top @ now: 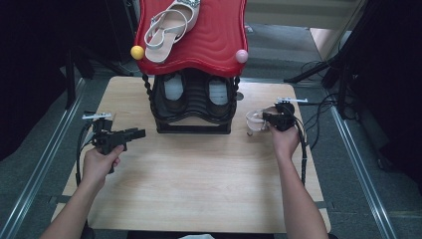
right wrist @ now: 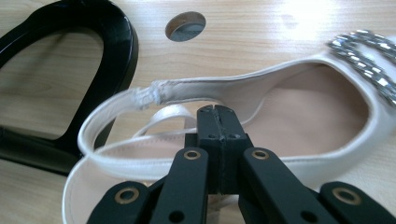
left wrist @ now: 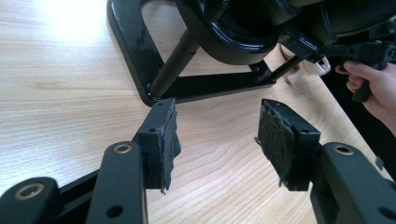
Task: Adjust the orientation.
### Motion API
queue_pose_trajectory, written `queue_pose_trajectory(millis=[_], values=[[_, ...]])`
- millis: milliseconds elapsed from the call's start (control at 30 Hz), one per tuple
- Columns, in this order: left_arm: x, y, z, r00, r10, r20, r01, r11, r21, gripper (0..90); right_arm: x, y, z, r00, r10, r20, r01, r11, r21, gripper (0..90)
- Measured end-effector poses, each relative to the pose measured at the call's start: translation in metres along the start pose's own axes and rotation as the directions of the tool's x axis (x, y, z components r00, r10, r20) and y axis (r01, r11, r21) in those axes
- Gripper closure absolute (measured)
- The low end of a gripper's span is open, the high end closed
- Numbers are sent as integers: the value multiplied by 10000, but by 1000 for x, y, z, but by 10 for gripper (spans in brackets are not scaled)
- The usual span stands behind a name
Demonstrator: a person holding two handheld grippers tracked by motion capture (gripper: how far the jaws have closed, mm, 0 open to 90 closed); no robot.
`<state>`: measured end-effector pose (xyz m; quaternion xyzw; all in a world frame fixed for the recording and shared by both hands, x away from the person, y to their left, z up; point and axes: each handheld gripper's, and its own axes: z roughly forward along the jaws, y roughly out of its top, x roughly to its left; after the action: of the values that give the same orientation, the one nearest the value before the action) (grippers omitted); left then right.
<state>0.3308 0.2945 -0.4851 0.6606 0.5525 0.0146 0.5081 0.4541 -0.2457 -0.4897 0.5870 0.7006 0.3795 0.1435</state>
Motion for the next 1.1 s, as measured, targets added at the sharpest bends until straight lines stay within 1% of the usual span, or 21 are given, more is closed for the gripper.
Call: queue_pose_trajectory(millis=[67, 200, 367, 567, 633, 700, 767, 1000, 1100], values=[[0, 0, 0, 10000, -13, -3, 13, 10000, -23, 479, -2, -2, -4, 10000, -10, -17, 10, 10000, -17, 900], [-1, 0, 0, 10000, 15, 7, -15, 10000, -28, 476, -8, -9, -10, 9998, 116, -164, -118, 9999, -114, 900], [-1, 0, 1, 10000, 24, 35, -24, 10000, 47, 472, -16, -13, -17, 9989, 369, -299, -374, 9992, -163, 900], [-1, 0, 1, 10000, 13, 28, -14, 10000, 49, 469, -26, -16, -25, 9987, 457, -227, -461, 9988, -139, 900], [-1, -1, 1, 10000, -3, -1, 3, 10000, 25, 469, -30, -18, -27, 9978, 619, -243, -624, 9978, -211, 900], [-1, 0, 1, 10000, -2, 6, 2, 10000, 47, 468, -31, -18, -28, 9982, 586, -144, -588, 9981, -191, 900], [-1, 0, 1, 10000, 19, 3, -19, 10000, 44, 468, -33, -18, -29, 9974, 680, -219, -684, 9974, -216, 900], [-1, 0, 2, 10000, 19, 25, -19, 10000, 83, 465, -30, -15, -36, 9956, 772, -532, -799, 9955, -502, 900], [-1, 0, 2, 10000, -5, 32, 5, 10000, 89, 463, -25, -13, -39, 9956, 725, -601, -756, 9958, -518, 876]])
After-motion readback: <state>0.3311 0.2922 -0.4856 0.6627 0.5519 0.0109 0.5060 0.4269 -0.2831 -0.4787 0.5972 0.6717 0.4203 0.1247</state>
